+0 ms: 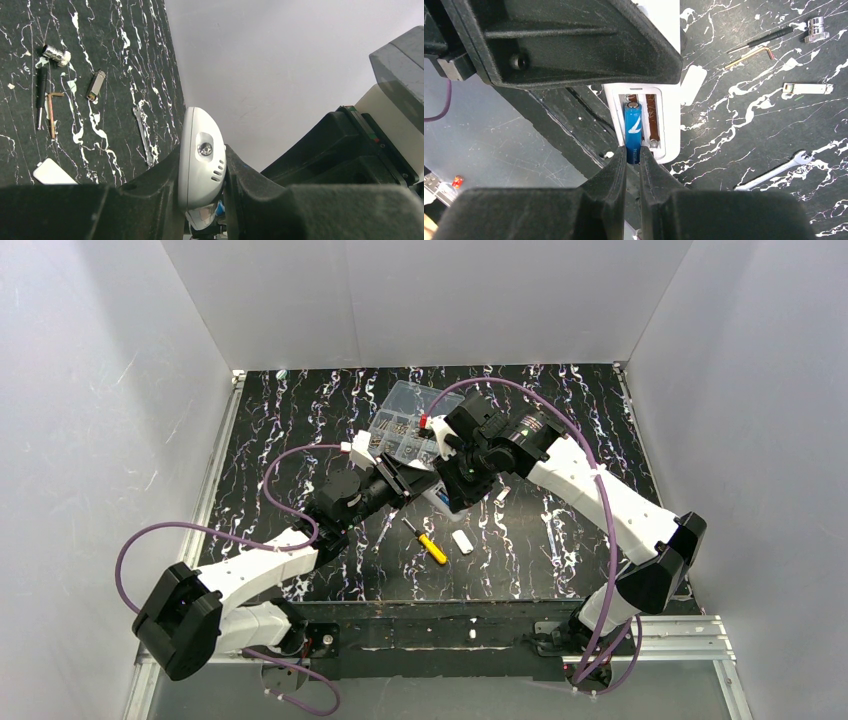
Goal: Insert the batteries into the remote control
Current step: Load the battery into the remote control.
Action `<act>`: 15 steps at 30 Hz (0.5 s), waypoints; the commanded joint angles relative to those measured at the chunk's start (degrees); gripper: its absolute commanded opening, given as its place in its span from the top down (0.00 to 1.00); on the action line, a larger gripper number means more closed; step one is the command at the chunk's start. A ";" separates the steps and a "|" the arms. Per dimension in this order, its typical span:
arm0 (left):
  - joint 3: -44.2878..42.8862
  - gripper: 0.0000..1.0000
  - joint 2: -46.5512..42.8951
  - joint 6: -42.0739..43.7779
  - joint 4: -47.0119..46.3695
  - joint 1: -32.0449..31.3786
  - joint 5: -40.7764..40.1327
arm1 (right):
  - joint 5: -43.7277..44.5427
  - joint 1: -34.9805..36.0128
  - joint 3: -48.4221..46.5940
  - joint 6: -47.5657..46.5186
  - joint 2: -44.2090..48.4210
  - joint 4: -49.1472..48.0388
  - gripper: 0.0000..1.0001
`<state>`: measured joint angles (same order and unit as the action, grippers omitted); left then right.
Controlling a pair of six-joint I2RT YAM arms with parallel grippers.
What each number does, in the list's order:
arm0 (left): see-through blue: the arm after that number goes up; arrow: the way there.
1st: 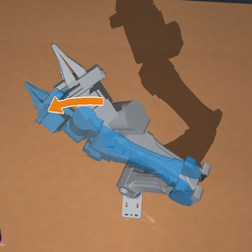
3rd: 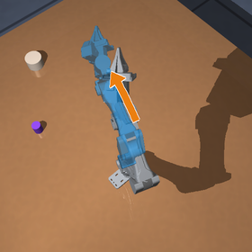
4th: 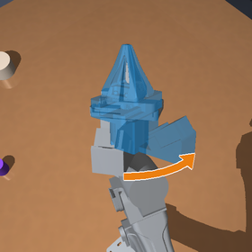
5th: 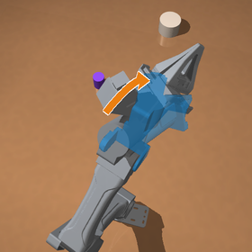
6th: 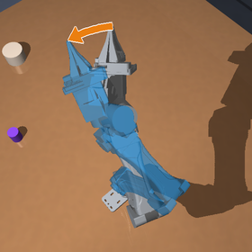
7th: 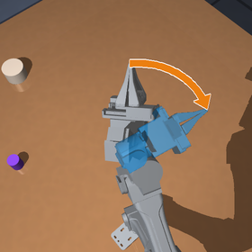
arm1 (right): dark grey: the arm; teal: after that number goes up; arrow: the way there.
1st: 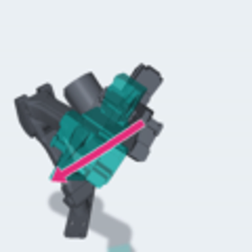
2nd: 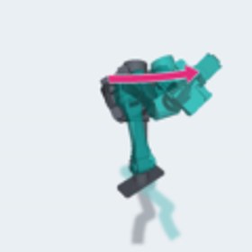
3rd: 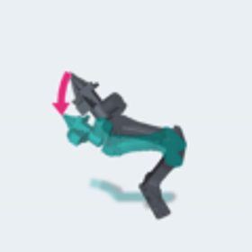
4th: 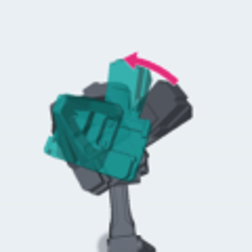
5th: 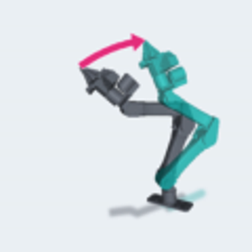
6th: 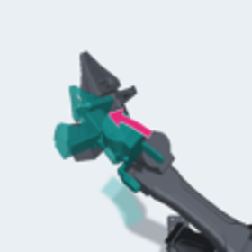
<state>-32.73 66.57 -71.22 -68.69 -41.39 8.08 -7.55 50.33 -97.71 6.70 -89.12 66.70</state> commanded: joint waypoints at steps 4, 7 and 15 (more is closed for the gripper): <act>-1.93 1.00 -1.05 -2.08 -8.09 -0.32 0.87 | 1.67 0.19 -2.08 -1.25 -0.75 -1.46 0.80; -1.94 1.00 -1.13 -2.08 -8.14 -0.32 0.82 | 1.58 0.21 -2.21 -1.27 -0.70 -1.57 0.76; -1.78 1.00 -1.13 -1.73 -8.02 -0.30 0.63 | 1.31 0.21 -2.07 -1.25 -0.16 -1.14 0.72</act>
<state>-32.73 66.98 -71.75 -69.04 -41.39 7.92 -7.20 50.33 -97.82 6.00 -89.32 66.50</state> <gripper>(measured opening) 0.254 0.263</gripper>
